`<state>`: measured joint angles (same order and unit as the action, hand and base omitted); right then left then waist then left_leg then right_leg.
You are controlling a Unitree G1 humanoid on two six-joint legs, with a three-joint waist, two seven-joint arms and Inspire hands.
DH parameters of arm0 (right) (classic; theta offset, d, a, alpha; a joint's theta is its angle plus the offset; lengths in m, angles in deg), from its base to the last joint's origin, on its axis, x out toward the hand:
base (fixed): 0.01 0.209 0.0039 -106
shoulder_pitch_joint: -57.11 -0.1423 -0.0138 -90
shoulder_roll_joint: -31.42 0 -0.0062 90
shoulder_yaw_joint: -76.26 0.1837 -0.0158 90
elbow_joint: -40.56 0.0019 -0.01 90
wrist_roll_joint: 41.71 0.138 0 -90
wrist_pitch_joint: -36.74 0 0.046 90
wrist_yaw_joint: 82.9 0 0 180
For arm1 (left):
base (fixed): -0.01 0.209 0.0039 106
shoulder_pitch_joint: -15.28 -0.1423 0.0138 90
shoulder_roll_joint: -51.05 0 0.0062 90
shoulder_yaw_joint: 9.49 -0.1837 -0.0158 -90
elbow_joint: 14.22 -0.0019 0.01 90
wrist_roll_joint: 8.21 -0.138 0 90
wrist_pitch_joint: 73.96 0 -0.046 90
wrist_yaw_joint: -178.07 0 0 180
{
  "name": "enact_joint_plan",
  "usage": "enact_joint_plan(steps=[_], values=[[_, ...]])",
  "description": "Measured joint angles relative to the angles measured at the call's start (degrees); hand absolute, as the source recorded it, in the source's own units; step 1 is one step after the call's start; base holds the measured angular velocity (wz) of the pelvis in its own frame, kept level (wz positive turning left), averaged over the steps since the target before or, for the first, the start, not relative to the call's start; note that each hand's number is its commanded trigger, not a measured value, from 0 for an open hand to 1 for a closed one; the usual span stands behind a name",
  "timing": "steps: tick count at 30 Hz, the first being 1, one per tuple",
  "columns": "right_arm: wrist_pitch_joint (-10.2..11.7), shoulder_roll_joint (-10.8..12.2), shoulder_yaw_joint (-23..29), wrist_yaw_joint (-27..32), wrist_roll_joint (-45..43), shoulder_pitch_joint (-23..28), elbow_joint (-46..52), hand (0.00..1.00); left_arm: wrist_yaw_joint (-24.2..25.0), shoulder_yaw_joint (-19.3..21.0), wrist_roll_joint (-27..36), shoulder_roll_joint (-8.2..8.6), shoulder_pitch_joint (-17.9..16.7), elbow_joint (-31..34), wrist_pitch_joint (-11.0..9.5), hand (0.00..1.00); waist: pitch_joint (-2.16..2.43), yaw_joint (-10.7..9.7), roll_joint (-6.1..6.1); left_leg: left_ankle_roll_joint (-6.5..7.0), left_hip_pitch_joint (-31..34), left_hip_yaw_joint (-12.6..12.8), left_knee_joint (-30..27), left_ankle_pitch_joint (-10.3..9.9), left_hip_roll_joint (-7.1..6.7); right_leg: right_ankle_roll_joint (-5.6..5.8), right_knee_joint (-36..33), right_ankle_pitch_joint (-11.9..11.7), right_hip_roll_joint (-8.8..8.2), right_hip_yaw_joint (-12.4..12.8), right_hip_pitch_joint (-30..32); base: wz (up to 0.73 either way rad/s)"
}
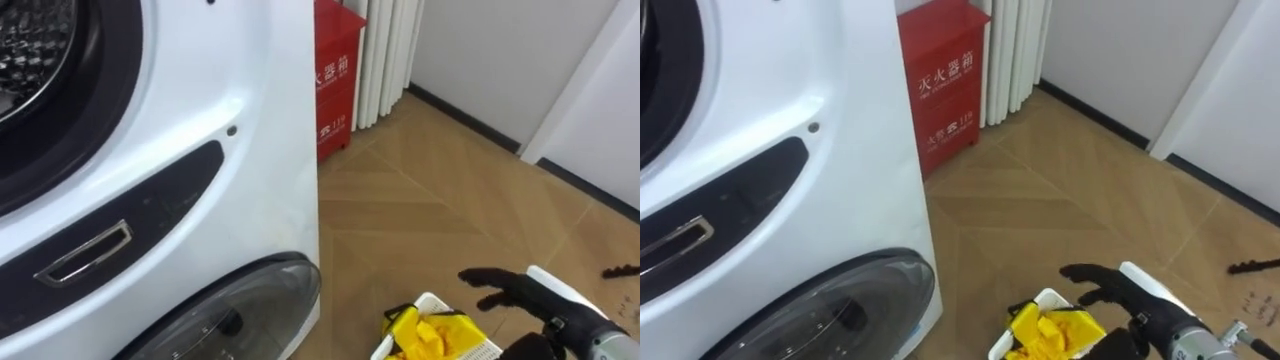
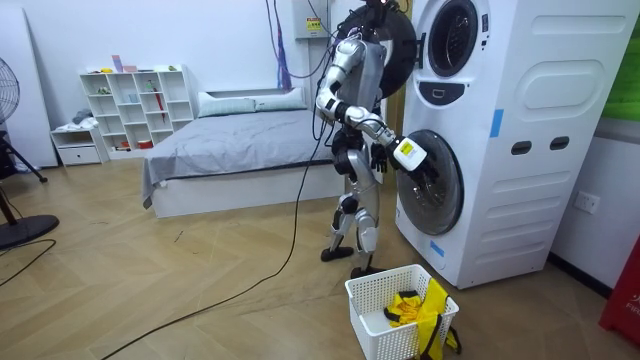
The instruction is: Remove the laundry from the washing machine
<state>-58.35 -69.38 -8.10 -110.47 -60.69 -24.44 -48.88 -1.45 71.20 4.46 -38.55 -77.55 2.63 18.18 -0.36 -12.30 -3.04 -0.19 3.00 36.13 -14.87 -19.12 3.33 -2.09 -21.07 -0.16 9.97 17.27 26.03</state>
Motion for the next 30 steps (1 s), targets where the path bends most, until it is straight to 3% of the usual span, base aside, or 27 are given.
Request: enact_joint_plan(steps=[6,19,25,27,28,30], values=[[0.07,0.64,-0.01,0.58,-0.08,-0.03,-1.62,0.00,-0.02,0.02,0.04,0.41,0.03,0.01,0.02,0.00,-0.03,0.35,-0.08,0.12,0.27,0.64,0.10,-0.01,-0.14,0.19,-0.56,0.15,0.00,0.28,0.67,-0.01],[0.36,1.79,-0.02,0.48,-0.53,-1.27,-1.43,0.00,0.02,-0.13,0.06,0.65,0.11,0.10,-1.00,0.00,-0.21,0.69,-0.93,0.60,0.58,-0.95,0.18,0.27,-0.29,0.39,-0.67,0.39,-1.08,-0.92,0.59,0.06],[-0.55,1.84,-0.10,-1.51,0.39,-2.90,0.05,0.00,0.13,0.00,0.13,1.74,0.00,1.09,-0.46,0.00,-0.33,1.88,-0.74,1.19,-2.79,-5.63,2.52,1.65,-0.96,0.35,0.65,1.24,-3.12,-4.96,-3.96,0.40],[-2.70,2.55,-0.43,-2.22,1.14,-2.26,0.12,0.00,0.10,0.24,0.19,1.73,-0.53,1.92,0.52,0.00,-0.33,3.07,-0.05,1.21,-4.68,-8.21,4.15,2.55,-1.18,0.24,1.55,1.73,-3.97,-7.12,-6.43,0.54],[-3.21,3.19,-0.42,-2.21,1.14,-1.78,0.10,0.00,0.01,0.40,0.19,1.68,-0.70,2.07,0.68,0.00,-0.10,3.35,0.12,1.19,-4.96,-8.77,4.38,2.68,-1.16,0.18,1.70,1.86,-4.11,-7.58,-6.89,0.60],[-4.98,6.51,-0.68,-2.04,1.42,0.39,-0.17,0.00,-1.05,1.35,0.19,1.82,-2.39,3.66,1.62,0.00,0.42,4.36,0.99,1.10,-6.08,-12.19,5.19,3.21,-0.87,-0.10,3.82,2.08,-5.04,-11.02,-9.74,0.71]])
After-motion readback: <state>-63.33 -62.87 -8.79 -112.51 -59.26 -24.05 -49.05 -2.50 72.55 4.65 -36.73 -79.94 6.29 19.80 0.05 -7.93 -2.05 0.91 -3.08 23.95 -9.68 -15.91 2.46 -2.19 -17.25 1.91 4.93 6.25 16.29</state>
